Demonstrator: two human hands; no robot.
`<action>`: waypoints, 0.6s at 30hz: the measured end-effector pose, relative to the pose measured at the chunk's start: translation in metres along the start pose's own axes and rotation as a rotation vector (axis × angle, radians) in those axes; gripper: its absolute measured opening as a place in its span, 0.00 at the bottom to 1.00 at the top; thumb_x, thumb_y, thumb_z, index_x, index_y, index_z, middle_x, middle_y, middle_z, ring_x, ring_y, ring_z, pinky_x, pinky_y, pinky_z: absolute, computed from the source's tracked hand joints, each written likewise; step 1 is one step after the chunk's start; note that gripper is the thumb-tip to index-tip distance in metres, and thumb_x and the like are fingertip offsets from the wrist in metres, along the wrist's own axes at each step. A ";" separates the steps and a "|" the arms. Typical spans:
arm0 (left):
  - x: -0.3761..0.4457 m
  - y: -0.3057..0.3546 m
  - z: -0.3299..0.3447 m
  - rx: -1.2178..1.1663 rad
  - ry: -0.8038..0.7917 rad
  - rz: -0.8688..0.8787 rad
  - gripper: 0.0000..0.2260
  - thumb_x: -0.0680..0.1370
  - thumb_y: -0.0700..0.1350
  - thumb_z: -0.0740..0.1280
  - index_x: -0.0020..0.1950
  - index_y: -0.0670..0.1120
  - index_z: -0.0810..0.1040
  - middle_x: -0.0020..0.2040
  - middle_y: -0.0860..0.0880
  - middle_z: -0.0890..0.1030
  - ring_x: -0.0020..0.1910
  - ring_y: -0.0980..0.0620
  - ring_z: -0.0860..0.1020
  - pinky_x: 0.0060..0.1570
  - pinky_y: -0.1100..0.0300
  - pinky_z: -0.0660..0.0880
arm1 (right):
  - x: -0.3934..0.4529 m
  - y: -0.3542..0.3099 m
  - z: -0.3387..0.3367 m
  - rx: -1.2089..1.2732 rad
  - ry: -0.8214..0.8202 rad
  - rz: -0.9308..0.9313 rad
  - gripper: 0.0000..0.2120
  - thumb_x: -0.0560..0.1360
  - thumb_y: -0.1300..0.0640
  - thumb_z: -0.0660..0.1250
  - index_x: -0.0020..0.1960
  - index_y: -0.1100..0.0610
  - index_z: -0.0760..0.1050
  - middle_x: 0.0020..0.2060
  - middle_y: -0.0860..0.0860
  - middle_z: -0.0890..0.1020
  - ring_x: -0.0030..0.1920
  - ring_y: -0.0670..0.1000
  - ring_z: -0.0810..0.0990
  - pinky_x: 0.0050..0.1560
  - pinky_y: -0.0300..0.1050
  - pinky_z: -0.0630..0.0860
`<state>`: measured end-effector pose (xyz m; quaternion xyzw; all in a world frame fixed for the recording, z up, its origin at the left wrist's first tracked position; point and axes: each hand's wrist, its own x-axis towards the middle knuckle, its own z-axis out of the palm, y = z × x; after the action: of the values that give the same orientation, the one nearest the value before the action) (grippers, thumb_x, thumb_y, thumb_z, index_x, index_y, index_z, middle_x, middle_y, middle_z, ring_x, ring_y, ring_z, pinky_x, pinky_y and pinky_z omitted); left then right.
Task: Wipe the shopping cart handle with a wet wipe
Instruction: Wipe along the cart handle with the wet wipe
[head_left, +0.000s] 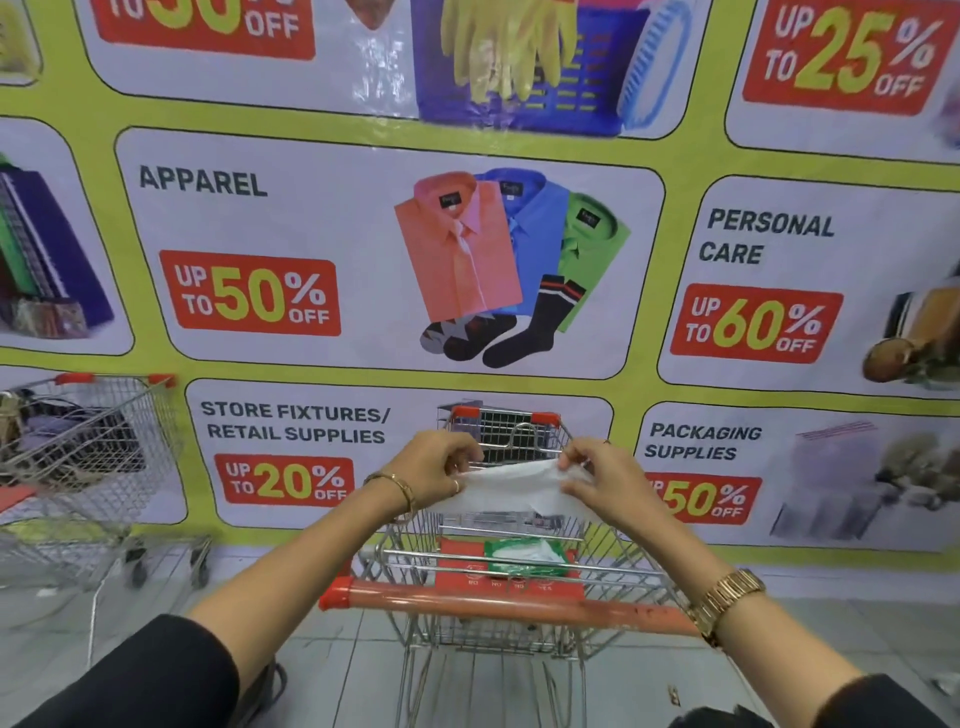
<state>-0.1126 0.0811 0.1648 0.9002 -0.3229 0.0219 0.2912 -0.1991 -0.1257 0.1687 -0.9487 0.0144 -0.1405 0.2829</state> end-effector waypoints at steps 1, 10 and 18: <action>-0.003 0.004 0.001 0.088 -0.021 0.025 0.14 0.72 0.33 0.68 0.56 0.43 0.79 0.41 0.52 0.78 0.41 0.55 0.74 0.41 0.71 0.72 | -0.002 0.003 -0.002 0.015 0.010 -0.008 0.08 0.71 0.63 0.69 0.43 0.52 0.73 0.43 0.48 0.77 0.45 0.51 0.76 0.47 0.47 0.75; -0.026 0.021 0.039 0.261 0.016 -0.071 0.11 0.79 0.41 0.63 0.57 0.43 0.81 0.53 0.44 0.84 0.53 0.47 0.80 0.56 0.57 0.76 | -0.021 0.037 0.001 -0.084 0.026 0.016 0.06 0.71 0.66 0.66 0.39 0.56 0.77 0.35 0.49 0.78 0.38 0.49 0.76 0.39 0.41 0.71; -0.071 -0.002 0.090 0.598 -0.037 0.234 0.02 0.66 0.46 0.75 0.37 0.51 0.85 0.38 0.54 0.86 0.42 0.53 0.84 0.46 0.54 0.81 | -0.069 0.072 0.037 -0.307 -0.148 -0.092 0.08 0.71 0.66 0.64 0.43 0.57 0.80 0.43 0.54 0.85 0.47 0.55 0.80 0.58 0.50 0.73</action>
<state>-0.1805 0.0745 0.0732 0.9030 -0.4085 0.1330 0.0032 -0.2511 -0.1585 0.0824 -0.9881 -0.0286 -0.0794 0.1283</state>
